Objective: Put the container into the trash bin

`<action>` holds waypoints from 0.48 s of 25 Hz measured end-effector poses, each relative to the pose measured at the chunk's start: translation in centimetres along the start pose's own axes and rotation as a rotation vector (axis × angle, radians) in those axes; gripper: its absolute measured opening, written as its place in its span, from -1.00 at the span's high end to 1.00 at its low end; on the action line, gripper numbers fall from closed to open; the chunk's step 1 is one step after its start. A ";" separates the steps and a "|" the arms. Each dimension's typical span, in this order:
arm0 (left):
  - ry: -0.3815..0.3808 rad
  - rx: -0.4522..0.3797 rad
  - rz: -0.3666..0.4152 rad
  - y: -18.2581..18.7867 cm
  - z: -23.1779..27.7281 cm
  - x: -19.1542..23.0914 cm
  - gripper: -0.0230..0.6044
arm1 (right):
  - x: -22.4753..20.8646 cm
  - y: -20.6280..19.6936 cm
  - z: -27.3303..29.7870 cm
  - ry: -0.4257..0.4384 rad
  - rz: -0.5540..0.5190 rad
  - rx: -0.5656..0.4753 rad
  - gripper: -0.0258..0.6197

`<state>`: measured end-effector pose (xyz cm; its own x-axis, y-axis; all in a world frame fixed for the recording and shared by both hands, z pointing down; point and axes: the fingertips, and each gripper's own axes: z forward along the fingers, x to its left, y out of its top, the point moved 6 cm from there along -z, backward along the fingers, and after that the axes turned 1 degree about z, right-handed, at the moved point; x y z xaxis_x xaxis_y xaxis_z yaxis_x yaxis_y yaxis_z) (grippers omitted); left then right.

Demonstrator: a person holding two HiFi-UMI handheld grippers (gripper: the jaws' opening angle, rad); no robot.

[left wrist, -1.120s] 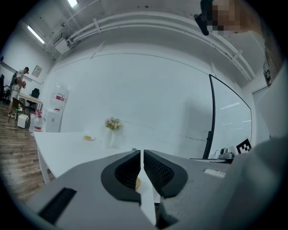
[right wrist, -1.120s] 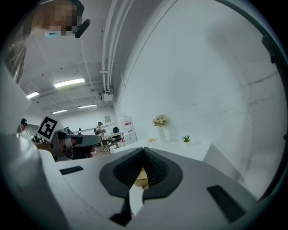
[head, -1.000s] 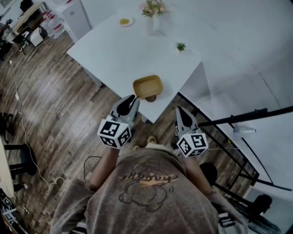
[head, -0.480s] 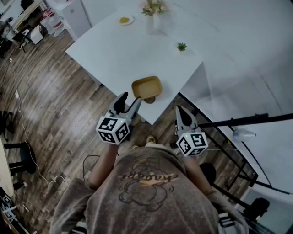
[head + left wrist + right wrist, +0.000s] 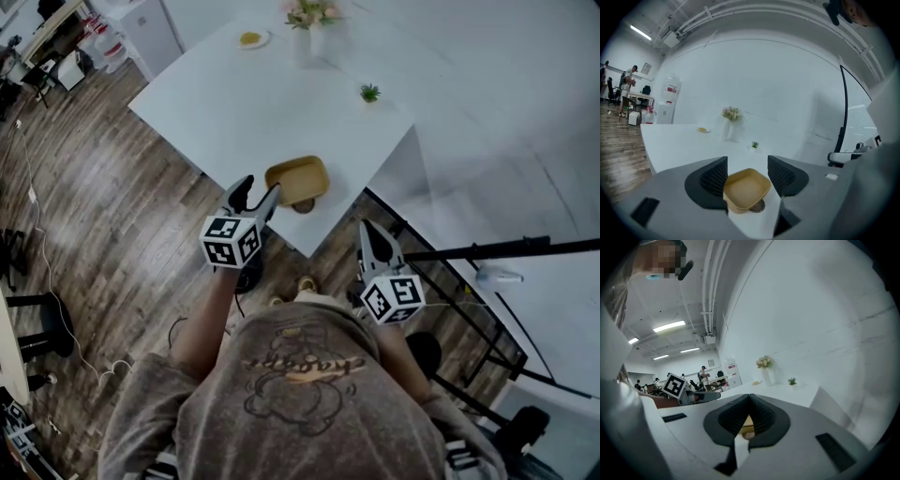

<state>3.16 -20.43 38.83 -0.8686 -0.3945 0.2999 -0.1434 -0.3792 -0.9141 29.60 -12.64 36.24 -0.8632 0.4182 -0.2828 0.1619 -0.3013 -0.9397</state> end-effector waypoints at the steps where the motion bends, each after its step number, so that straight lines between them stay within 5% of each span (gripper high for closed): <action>1: 0.005 0.013 0.004 -0.3 0.6 0.5 0.13 | -0.2 -0.1 0.0 -0.002 0.000 0.000 0.94; 12: 0.064 0.168 0.012 -4.3 6.8 4.6 0.13 | -2.3 -0.3 -0.7 -0.052 -0.002 0.015 0.94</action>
<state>3.06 -26.31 45.98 -0.8988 -0.3478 0.2666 -0.0563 -0.5115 -0.8574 31.85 -12.87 37.00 -0.8872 0.3739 -0.2702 0.1533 -0.3135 -0.9371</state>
